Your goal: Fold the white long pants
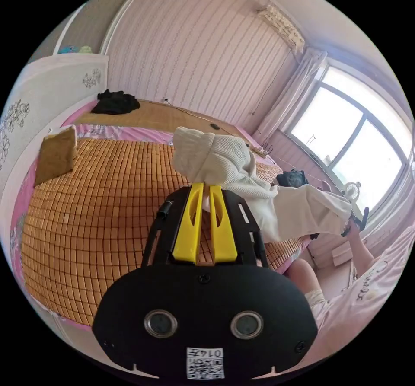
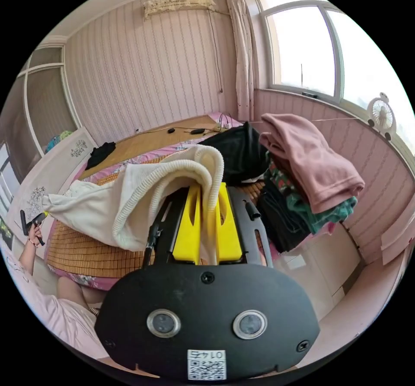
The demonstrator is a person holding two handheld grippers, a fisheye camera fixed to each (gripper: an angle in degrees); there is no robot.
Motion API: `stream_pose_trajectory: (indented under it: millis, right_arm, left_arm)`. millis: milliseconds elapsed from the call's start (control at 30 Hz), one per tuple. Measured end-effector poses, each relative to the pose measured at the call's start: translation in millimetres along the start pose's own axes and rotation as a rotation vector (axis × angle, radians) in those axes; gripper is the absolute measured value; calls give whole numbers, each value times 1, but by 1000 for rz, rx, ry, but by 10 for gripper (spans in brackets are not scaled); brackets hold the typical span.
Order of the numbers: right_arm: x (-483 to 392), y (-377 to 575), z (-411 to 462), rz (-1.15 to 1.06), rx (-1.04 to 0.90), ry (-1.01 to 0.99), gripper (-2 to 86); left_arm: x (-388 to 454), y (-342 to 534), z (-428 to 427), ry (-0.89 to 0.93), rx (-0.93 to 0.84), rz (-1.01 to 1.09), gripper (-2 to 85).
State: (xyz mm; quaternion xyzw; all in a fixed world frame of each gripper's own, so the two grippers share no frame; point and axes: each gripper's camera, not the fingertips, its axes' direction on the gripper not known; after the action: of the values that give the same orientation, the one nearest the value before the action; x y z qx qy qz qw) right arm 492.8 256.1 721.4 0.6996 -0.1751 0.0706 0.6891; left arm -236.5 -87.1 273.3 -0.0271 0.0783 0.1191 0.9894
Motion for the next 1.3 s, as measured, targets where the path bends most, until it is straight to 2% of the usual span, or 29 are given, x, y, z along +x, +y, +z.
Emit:
stream_pose_trajectory:
  millis: [100,200,300,400,467,500,567,667,800,833,900,933,967,1000,1067,1133,1167,1233,1300]
  right_arm:
    - [21,30,48,83,-234,51,80]
    - [29,40,65,155,-359,215,100]
    - [-4,2,74,-13,-376,321,124]
    - [-100,-60,105,-340,-312,222,140]
    - [-221,-91,143,-688,-263,39,150]
    - [-254,-93,152,-778,-255,-9,153]
    - [-386,-82,183,-1130,-220,-212,166]
    - [-518,-59,216,-1350,-213,-422,180]
    - [-621,-45,262,-1488,-217,-369,173]
    - [-640,-45,279,-1519,-277,-326,120]
    - [-652,-60,297,-1481,-384,-268,62]
    - [-648,-86,295,-1378,-410,-332,45]
    - [-632,-124,282,-1197,-406,-442,42]
    - [-619,-146,274,-1098,-395,-500,41]
    - [-545,-228,235,-743,-325,-686,38]
    - [-485,-282,194,-595,-242,-775,36]
    - [-451,-315,158,-578,-173,-810,35]
    - [-418,-359,92,-651,-45,-840,32]
    - [-417,-392,28,-754,97,-812,29]
  left_arm:
    - [-74,94,-44,-180,-44,-282,17]
    - [-114,169,-80,-157,-50,-525,53]
    - [-112,196,-98,-228,-75,-531,79]
    - [-112,194,-93,-178,-55,-527,112]
    - [-115,187,-81,-123,-28,-534,127]
    - [-118,180,-70,-100,-23,-534,135]
    - [-120,170,-52,-84,-31,-529,152]
    - [-130,162,-25,-57,-50,-574,155]
    - [-135,165,-15,-51,-71,-514,100]
    - [-133,167,-16,-39,-89,-484,79]
    - [-126,171,-22,-36,-113,-449,50]
    - [-115,172,-30,-56,-95,-421,37]
    - [-106,172,-36,-81,-78,-397,34]
    - [-77,168,-50,-139,-38,-293,28]
    - [-20,164,-75,-162,31,-70,21]
    - [53,169,-111,31,147,124,14]
    - [69,170,-118,97,175,145,13]
    - [122,167,-144,377,320,183,5]
    - [147,159,-168,525,474,231,0]
